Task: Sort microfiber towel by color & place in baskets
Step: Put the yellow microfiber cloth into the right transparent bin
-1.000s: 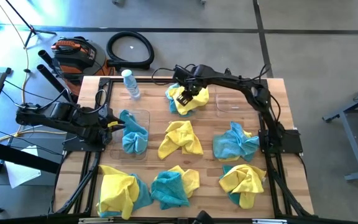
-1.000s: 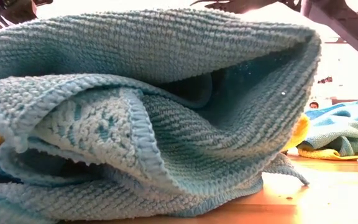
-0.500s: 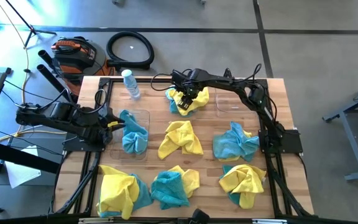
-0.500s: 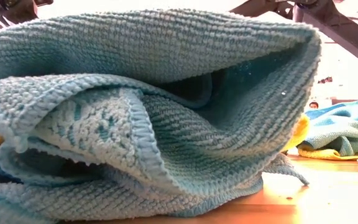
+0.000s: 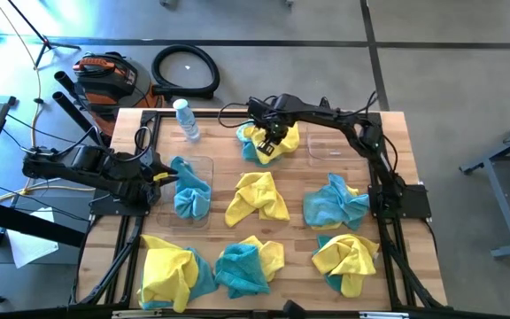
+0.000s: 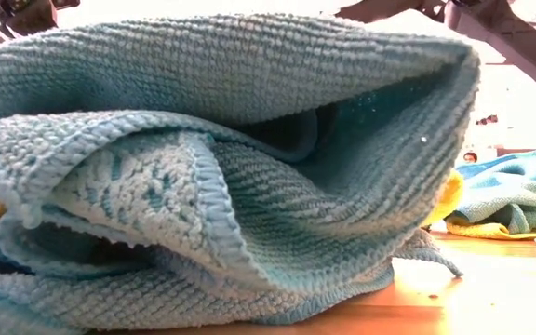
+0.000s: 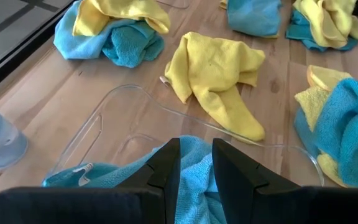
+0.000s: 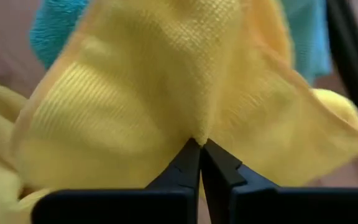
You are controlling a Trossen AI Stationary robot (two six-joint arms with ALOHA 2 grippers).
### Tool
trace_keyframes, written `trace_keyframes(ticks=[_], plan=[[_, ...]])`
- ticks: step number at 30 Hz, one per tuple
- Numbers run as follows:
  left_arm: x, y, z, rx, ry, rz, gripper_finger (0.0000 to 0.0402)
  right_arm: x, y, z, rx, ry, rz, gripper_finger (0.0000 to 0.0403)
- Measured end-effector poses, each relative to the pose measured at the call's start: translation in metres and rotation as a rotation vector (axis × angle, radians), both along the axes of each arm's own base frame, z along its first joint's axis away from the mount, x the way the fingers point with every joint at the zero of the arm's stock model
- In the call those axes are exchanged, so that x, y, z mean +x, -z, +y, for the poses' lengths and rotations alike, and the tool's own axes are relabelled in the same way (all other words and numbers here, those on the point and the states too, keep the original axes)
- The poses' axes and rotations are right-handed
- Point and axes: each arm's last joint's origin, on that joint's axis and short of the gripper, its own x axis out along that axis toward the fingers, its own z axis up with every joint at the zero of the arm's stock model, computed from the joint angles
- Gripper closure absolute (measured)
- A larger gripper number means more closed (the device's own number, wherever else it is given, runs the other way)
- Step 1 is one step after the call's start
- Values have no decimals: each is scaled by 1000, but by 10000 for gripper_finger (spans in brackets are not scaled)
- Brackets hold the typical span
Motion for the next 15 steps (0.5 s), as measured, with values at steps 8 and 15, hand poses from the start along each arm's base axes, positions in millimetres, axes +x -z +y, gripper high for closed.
trace_keyframes(ticks=[8,15], plan=[[0,0,0,-14,-11,-4,319,-31,-82,17,-128,24,-158,401],[0,0,0,-17,-12,-5,319,-85,-163,47,-327,150,-311,402]])
